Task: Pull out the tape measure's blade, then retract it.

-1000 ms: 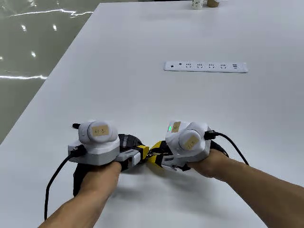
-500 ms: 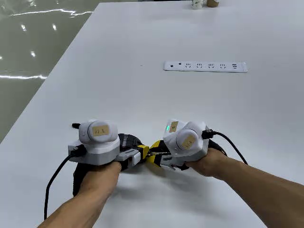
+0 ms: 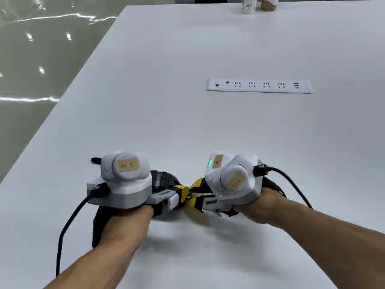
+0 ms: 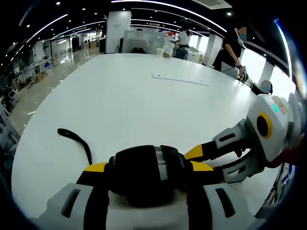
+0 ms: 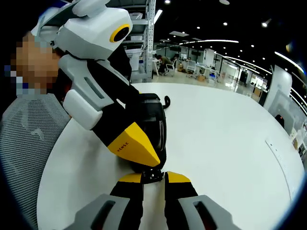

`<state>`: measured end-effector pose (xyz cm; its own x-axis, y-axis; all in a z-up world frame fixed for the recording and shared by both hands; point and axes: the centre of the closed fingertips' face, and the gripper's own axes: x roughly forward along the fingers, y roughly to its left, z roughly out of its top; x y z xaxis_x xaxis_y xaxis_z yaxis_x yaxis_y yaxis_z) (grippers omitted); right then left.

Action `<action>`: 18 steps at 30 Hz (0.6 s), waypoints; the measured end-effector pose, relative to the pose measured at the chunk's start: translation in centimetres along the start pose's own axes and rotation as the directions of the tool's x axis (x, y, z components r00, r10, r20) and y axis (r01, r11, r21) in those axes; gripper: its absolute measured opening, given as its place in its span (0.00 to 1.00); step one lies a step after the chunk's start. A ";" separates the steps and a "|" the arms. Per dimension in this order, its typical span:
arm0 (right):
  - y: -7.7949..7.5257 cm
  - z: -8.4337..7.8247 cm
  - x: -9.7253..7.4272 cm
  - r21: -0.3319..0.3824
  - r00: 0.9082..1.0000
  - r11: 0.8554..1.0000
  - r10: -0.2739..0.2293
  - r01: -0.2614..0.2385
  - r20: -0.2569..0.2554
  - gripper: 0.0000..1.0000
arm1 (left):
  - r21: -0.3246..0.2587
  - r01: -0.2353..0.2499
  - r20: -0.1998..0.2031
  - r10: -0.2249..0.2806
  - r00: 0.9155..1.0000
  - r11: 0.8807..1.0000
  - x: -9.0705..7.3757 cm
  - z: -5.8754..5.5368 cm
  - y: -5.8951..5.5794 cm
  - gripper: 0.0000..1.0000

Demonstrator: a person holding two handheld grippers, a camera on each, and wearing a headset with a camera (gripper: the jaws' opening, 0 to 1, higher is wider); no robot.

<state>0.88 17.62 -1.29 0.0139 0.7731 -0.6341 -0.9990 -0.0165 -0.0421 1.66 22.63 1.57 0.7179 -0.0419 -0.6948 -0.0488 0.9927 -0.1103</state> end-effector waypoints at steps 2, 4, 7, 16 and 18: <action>0.0 0.0 0.0 0.000 1.000 1.000 -0.003 0.003 -0.001 0.13 | -0.002 0.001 -0.001 -0.001 1.000 1.000 0.0 0.0 0.0 0.61; -0.1 0.0 0.0 0.002 1.000 1.000 -0.007 0.007 -0.002 0.14 | -0.003 0.001 -0.001 -0.001 1.000 1.000 0.0 0.0 0.0 0.61; -0.1 -0.1 -0.1 0.007 1.000 1.000 -0.009 0.009 -0.003 0.15 | -0.007 0.000 0.002 0.000 1.000 1.000 0.0 0.0 0.0 0.61; -0.4 -0.1 -0.8 0.017 1.000 1.000 -0.022 0.022 -0.002 0.18 | -0.001 0.004 0.001 -0.004 1.000 1.000 -0.2 0.1 0.0 0.61; -0.4 -0.1 -1.1 0.021 1.000 0.999 -0.025 0.025 0.001 0.18 | 0.002 0.009 -0.003 -0.009 1.000 1.000 -0.2 0.1 -0.1 0.61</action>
<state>1.29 16.73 -0.67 0.0388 0.7742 -0.6318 -0.9990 0.0163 -0.0414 1.58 22.55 1.76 0.7164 -0.0511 -0.6959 -0.0412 0.9925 -0.1153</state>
